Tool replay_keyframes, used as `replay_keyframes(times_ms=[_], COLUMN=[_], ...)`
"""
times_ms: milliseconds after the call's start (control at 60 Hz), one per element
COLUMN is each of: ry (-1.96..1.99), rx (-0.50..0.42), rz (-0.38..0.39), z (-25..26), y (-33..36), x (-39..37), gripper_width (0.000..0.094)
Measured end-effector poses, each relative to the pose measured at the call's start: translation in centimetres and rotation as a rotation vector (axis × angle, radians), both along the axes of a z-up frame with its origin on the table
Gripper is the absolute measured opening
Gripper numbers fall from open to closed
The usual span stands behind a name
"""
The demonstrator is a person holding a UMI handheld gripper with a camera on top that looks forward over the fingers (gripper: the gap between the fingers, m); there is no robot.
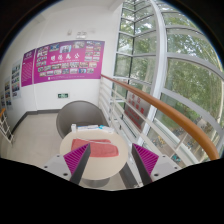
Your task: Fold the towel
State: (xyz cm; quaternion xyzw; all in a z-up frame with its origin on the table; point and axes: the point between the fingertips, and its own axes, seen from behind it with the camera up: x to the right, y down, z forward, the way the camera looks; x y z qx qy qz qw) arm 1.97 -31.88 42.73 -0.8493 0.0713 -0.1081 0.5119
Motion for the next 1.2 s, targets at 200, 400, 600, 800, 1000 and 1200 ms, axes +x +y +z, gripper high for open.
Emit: replay_keyframes(times_ms=[200, 400, 600, 800, 1000, 1200], ry=[0.04, 0.08, 0.128, 0.084, 0.033, -0.005], rx=[-0.102, -0.18, -0.195, -0.161, -0.222, -0.273], rz=[0.007, 0.088, 0.207, 0.218, 0.153, 0.154], z=[-8.3, -18.7, -27.2, -33.5, -40.5, -44.2], y=[0.1, 2.7, 11.2, 25.6, 35.7, 37.9], x=[-0.8, -5.9, -15.6, -20.3, -19.6, -18.8], gripper_width=[0.0856, 0.0857, 0.0849, 0.085, 0.081, 0.023])
